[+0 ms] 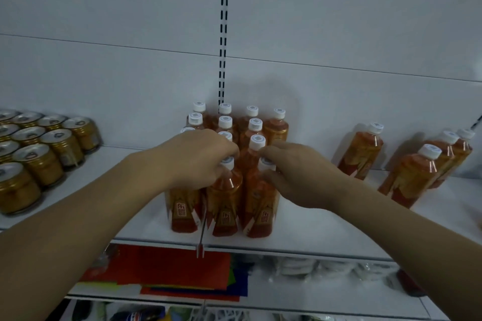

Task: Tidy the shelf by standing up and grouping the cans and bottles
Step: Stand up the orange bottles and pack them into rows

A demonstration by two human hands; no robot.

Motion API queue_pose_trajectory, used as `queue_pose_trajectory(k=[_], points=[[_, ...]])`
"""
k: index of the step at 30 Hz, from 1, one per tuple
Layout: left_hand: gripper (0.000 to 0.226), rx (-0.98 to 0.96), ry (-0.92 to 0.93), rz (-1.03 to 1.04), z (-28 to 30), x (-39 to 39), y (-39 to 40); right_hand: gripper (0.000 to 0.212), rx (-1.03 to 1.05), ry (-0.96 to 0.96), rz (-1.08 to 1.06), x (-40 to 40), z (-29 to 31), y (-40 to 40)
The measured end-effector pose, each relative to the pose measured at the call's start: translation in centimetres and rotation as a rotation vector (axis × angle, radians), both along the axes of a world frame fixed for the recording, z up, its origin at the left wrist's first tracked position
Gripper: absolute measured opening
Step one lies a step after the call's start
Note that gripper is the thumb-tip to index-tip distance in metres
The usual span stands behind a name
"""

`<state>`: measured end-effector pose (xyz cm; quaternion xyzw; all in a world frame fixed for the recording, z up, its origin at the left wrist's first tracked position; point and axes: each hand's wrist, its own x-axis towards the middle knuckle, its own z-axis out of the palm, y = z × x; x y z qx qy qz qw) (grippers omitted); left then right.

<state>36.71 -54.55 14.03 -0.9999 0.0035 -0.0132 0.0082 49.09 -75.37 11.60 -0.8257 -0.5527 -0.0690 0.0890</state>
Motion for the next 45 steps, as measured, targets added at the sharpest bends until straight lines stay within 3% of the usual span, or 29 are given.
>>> queue_pose_trajectory(k=[10, 13, 17, 20, 27, 34, 45], points=[[0.026, -0.054, -0.005, -0.068, -0.6, 0.1, 1.6, 0.036, 0.060, -0.033, -0.081, -1.7, -1.6, 1.1], [0.036, -0.079, -0.022, -0.098, -1.2, -0.2, 1.5, 0.056, 0.095, -0.083, -0.028, -1.4, -2.6, 0.1], [0.085, 0.091, -0.024, -0.101, -2.6, -0.8, 1.3, 0.109, -0.032, -0.192, -0.025, -1.0, -4.2, -0.8], [0.087, 0.222, -0.088, -0.106, -3.5, -0.5, 0.8, 0.121, -0.029, -0.222, -0.044, -0.9, -4.8, -0.7], [0.085, 0.244, -0.107, -0.111, -3.4, -0.6, 0.7, 0.121, -0.008, -0.218, -0.072, -1.2, -5.3, -0.5], [0.108, 0.123, -0.130, -0.077, -2.0, -0.4, 0.4, 0.114, 0.040, -0.246, -0.073, -1.4, -5.4, -1.3], [0.080, 0.114, -0.277, -0.175, -0.2, 5.8, -7.3, 0.085, -0.026, -0.292, -0.338, 3.6, -4.0, -12.3]])
